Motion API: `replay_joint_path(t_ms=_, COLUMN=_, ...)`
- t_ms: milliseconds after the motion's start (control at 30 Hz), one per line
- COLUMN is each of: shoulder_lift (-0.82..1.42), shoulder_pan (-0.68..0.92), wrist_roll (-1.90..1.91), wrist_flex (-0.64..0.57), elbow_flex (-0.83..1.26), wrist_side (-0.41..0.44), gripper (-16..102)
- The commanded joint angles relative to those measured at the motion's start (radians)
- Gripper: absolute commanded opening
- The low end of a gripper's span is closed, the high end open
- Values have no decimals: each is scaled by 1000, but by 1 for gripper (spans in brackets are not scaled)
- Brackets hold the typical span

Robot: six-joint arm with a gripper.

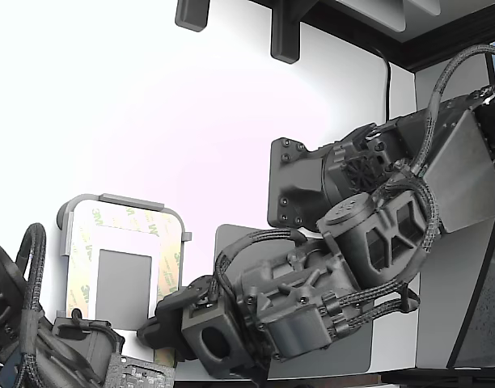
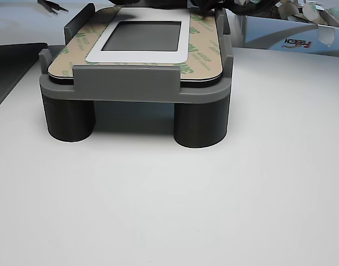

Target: Peel off protective film from adhesive tape.

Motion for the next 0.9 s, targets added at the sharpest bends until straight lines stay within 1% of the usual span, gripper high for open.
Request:
replay_joint_path(t_ms=0, shoulder_lift=15, shoulder_pan=-8, wrist_roll=-14, wrist_flex=2, elbow_flex=-31, wrist_side=-3, gripper=-11)
replay_joint_path(t_ms=200, shoulder_lift=11, shoulder_pan=-8, wrist_roll=-31, wrist_flex=5, elbow_flex=-26, wrist_side=-8, gripper=-11)
replay_joint_path(t_ms=367, shoulder_lift=-15, shoulder_pan=-8, wrist_roll=-37, wrist_flex=38, elbow_flex=-63, wrist_side=-9, gripper=-11)
replay_joint_path(t_ms=867, shoulder_lift=-51, shoulder_pan=-8, wrist_roll=-60, wrist_flex=46, elbow_flex=-94, wrist_side=-32, gripper=-11)
